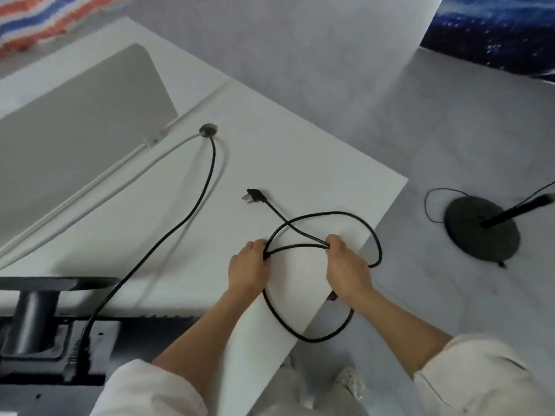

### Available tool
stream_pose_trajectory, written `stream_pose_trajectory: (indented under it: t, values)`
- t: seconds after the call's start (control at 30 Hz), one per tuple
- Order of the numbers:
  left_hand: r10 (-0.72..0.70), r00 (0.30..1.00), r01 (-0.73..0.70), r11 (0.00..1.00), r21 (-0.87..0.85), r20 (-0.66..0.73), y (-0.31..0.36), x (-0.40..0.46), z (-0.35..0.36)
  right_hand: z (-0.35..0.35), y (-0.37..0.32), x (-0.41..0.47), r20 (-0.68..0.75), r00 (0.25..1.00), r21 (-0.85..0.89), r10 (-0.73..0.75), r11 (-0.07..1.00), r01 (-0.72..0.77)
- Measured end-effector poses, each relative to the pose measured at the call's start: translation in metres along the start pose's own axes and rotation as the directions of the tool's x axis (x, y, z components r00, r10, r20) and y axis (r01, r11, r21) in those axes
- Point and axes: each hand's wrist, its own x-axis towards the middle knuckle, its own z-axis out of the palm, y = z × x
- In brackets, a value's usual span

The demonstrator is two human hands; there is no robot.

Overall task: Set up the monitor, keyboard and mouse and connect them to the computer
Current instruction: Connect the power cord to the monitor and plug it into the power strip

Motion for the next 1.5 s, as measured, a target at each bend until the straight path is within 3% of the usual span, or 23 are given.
stream_pose_trajectory:
  t: [0.07, 0.2, 0.33, 0.43, 0.53, 0.7, 0.9, 1.07, 1.2, 1.33, 1.4, 1.47, 1.5]
  values:
    - [0.065, 0.998, -0.066, 0.991, -0.114, -0.011, 0.035, -0.003, 0.006, -0.003, 0.027, -0.014, -0.077, 0.99, 0.089, 0.122, 0.989, -0.115]
    - [0.333, 0.942, -0.326, 0.933, -0.153, 0.026, 0.122, -0.012, 0.037, -0.006, 0.104, -0.048, -0.177, 0.897, 0.246, 0.406, 0.9, -0.359]
    - [0.412, 0.906, -0.395, 0.905, -0.156, 0.097, 0.188, -0.031, 0.082, 0.002, 0.179, -0.079, -0.192, 0.84, 0.281, 0.507, 0.849, -0.448]
    - [0.391, 0.903, -0.372, 0.919, -0.131, 0.18, 0.217, -0.047, 0.128, 0.016, 0.231, -0.097, -0.139, 0.865, 0.253, 0.482, 0.862, -0.44]
    - [0.311, 0.923, -0.297, 0.95, -0.097, 0.224, 0.225, -0.052, 0.168, 0.038, 0.269, -0.098, -0.053, 0.899, 0.259, 0.435, 0.875, -0.409]
    - [0.203, 0.938, -0.2, 0.979, -0.041, 0.28, 0.216, -0.033, 0.24, 0.091, 0.315, -0.073, 0.152, 0.882, 0.267, 0.446, 0.841, -0.471]
    - [0.276, 0.88, -0.316, 0.948, 0.042, 0.388, 0.179, 0.024, 0.372, 0.215, 0.378, -0.031, 0.217, 0.83, -0.046, 0.513, 0.855, -0.516]
    - [0.344, 0.832, -0.436, 0.891, 0.129, 0.436, 0.158, 0.093, 0.476, 0.322, 0.425, 0.011, 0.195, 0.811, -0.07, 0.552, 0.832, -0.55]
    - [0.477, 0.812, -0.518, 0.855, 0.039, 0.336, 0.148, 0.145, 0.53, 0.385, 0.45, 0.059, 0.076, 0.797, 0.024, 0.599, 0.798, -0.602]
    - [0.643, 0.765, -0.643, 0.766, -0.031, 0.036, 0.152, 0.201, 0.544, 0.409, 0.457, 0.119, -0.143, 0.769, 0.367, 0.623, 0.755, -0.543]
    - [0.61, 0.79, -0.612, 0.779, -0.137, -0.059, 0.157, 0.232, 0.542, 0.413, 0.452, 0.157, -0.318, 0.74, 0.519, 0.593, 0.762, -0.388]
    - [0.458, 0.885, -0.458, 0.823, -0.335, -0.083, 0.165, 0.258, 0.535, 0.41, 0.443, 0.19, -0.514, 0.664, 0.616, 0.543, 0.772, -0.155]
    - [0.358, 0.933, -0.332, 0.799, -0.502, -0.047, 0.168, 0.269, 0.529, 0.406, 0.44, 0.202, -0.563, 0.639, 0.648, 0.525, 0.76, -0.053]
